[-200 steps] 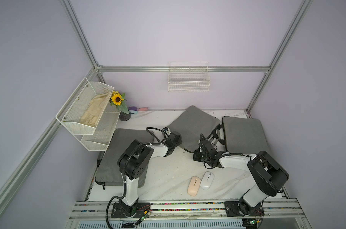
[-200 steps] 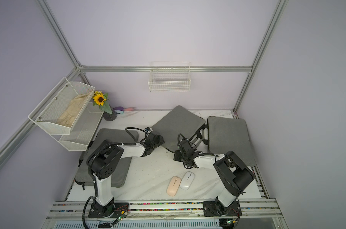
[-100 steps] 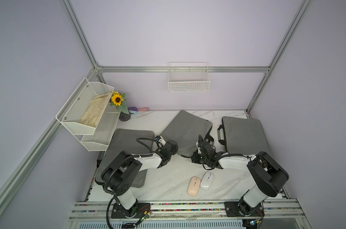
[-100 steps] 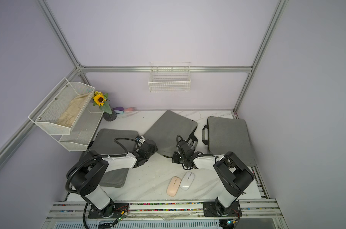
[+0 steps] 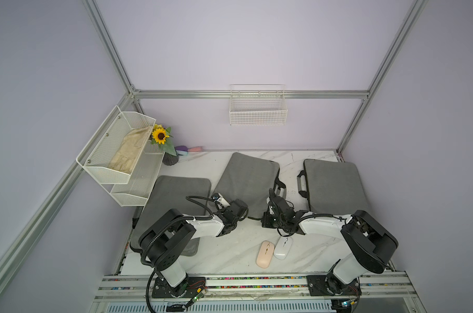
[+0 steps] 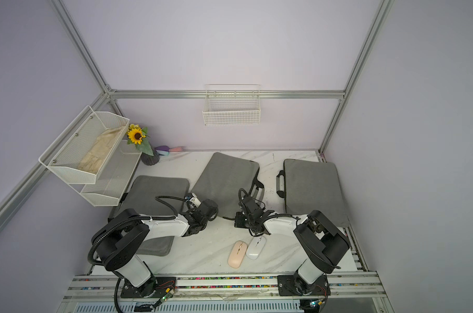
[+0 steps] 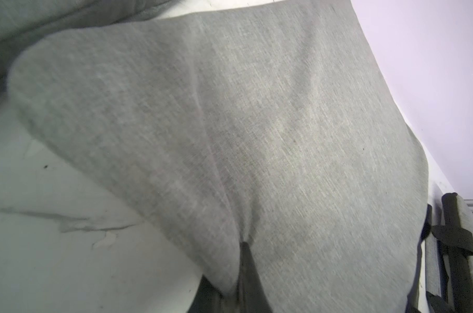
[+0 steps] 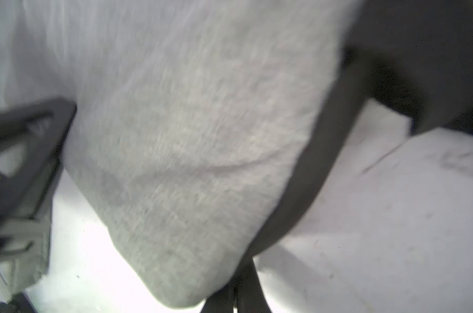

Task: Put the mouse into the laptop bag
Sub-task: Unzip the zipper on the zippered laptop bag.

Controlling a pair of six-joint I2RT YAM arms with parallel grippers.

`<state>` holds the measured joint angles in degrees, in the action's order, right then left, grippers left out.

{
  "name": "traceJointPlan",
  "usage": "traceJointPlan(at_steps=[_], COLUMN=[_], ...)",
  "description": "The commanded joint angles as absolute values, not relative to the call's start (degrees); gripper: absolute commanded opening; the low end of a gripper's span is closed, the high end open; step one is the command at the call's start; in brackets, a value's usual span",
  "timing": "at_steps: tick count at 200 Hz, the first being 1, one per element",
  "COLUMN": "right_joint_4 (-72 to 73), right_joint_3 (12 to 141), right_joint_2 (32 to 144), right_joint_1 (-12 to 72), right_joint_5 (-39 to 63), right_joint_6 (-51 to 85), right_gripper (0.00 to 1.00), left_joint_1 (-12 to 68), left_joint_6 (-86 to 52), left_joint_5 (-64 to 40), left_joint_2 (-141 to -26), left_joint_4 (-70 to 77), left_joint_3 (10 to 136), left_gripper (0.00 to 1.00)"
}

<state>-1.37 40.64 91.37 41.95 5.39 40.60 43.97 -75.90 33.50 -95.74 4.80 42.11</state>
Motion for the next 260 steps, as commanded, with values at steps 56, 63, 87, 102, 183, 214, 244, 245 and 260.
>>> traceJointPlan(at_steps=[56, 63, 87, 102, 183, 214, 244, 245, 260], right_joint_4=[-2.29, -2.36, -5.35, -7.13, -7.85, -4.13, -2.37, -2.28, -0.79], right_joint_3=[42.72, 42.44, 41.05, 39.36, 38.28, 42.03, 46.45, 46.56, 47.69], right_joint_2=[87.2, 86.63, 83.6, 82.13, 84.15, 90.89, 97.38, 97.56, 98.92], right_joint_1=[45.31, 45.3, 45.34, 45.3, 49.31, 53.36, 55.75, 55.78, 56.16], right_joint_5=[13.12, 13.26, 11.13, 10.08, 11.07, 11.93, 12.04, 12.09, 12.22], right_joint_6=[36.59, 36.56, 36.3, 36.08, 36.37, 37.93, 39.31, 39.39, 40.58], right_gripper=[0.0, 0.0, 0.0, 0.0, 0.0, 0.0, 0.0, 0.0, 0.0], left_joint_1=[45.34, 45.27, 44.29, 43.46, 43.11, 43.13, 43.46, 43.53, 43.58], left_joint_6=[-75.18, -75.23, -76.39, -76.37, -75.82, -75.19, -74.97, -74.97, -75.06], left_joint_5=[30.06, 30.37, 31.9, 31.9, 28.87, 28.04, 28.06, 28.09, 28.04], left_joint_2=[-97.5, -97.67, -97.63, -96.72, -95.22, -95.34, -94.61, -94.59, -94.66], left_joint_4=[3.82, 3.55, 1.53, 1.06, 0.35, 0.3, 1.08, 1.11, 1.52], left_joint_3=[45.72, 45.81, 45.41, 44.78, 45.39, 45.87, 45.27, 45.27, 44.99], left_gripper=[0.0, 0.0, 0.0, 0.0, 0.0, 0.0, 0.0, 0.0, 0.0])
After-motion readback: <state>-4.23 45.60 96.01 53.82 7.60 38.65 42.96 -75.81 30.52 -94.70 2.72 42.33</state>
